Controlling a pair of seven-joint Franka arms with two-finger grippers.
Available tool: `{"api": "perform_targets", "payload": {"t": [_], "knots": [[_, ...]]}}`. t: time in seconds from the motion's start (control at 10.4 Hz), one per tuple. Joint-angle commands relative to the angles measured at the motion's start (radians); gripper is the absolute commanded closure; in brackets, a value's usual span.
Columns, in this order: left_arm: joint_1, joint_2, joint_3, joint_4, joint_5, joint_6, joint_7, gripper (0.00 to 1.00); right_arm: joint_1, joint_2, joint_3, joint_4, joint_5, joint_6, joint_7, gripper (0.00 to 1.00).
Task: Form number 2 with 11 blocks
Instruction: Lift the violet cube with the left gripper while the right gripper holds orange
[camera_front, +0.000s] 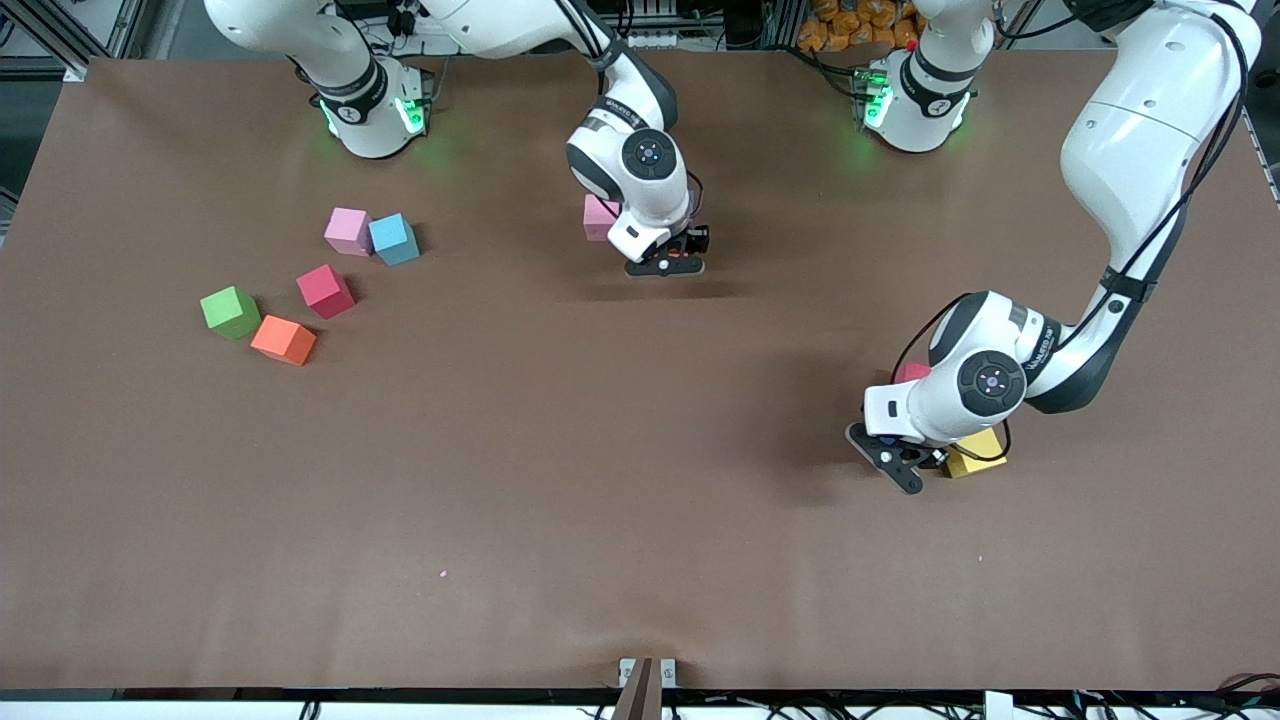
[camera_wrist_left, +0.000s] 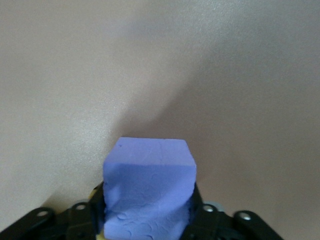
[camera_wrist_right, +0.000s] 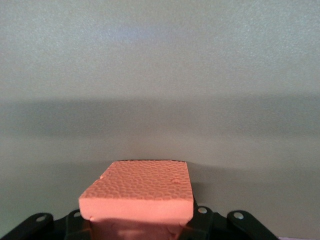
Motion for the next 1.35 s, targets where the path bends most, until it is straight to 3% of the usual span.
{"api": "perform_targets", "payload": {"t": [0.0,0.39,0.77,0.97,1.16,1.26], "knots": [[-0.003,0.002,0.002,0.007,0.028,0.008,-0.028,0.44,0.002,-0.014,0.003,-0.015,0.011,0.014,0.016,0.69],[-0.001,-0.007,-0.005,0.024,0.015,0.008,-0.042,0.45,0.006,-0.011,0.003,-0.015,0.011,0.016,0.020,0.68],[-0.076,-0.007,-0.008,0.027,0.015,0.008,-0.297,0.44,0.009,-0.006,0.003,-0.018,0.010,0.031,0.020,0.60],[-0.121,-0.014,-0.008,0.028,0.014,0.008,-0.440,0.44,0.009,-0.005,0.003,-0.018,0.010,0.027,0.020,0.45],[-0.142,-0.017,-0.009,0.032,0.014,0.008,-0.542,0.45,0.010,-0.006,0.003,-0.018,0.010,0.027,0.020,0.45],[-0.148,-0.017,-0.017,0.033,0.014,0.006,-0.582,0.44,0.010,-0.006,0.003,-0.018,0.010,0.025,0.020,0.34]]}}
